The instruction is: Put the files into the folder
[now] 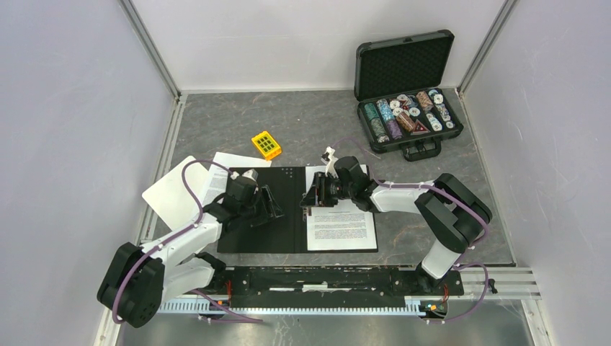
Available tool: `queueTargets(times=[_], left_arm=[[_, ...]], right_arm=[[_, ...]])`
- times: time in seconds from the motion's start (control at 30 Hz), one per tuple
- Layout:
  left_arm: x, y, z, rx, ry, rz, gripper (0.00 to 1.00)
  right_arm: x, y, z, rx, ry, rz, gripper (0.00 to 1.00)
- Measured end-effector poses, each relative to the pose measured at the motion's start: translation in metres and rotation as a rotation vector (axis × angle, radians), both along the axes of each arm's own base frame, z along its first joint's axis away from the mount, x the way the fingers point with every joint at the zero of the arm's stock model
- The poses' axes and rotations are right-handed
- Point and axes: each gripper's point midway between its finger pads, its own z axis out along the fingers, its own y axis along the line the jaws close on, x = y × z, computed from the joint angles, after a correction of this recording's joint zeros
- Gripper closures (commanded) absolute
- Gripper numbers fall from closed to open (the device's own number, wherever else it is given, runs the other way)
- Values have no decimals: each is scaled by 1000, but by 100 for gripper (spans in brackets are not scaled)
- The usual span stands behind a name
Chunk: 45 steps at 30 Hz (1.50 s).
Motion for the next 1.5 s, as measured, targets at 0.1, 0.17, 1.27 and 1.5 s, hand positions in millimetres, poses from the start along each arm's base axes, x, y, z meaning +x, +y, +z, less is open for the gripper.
queueTargets(times=[0.1, 0.17, 1.27, 1.5], left_arm=[[-1, 0, -1, 1, 2, 0, 39], [-1, 0, -1, 1, 2, 0, 39], [-2, 2, -2, 5, -1, 4, 39], [-2, 2, -2, 4, -1, 4, 38]], right_arm=[[-1, 0, 0, 3, 0, 6, 63], [-2, 2, 1, 3, -1, 11, 62], [16, 1, 13, -2, -1, -20, 54], [15, 1, 13, -1, 0, -20, 59]])
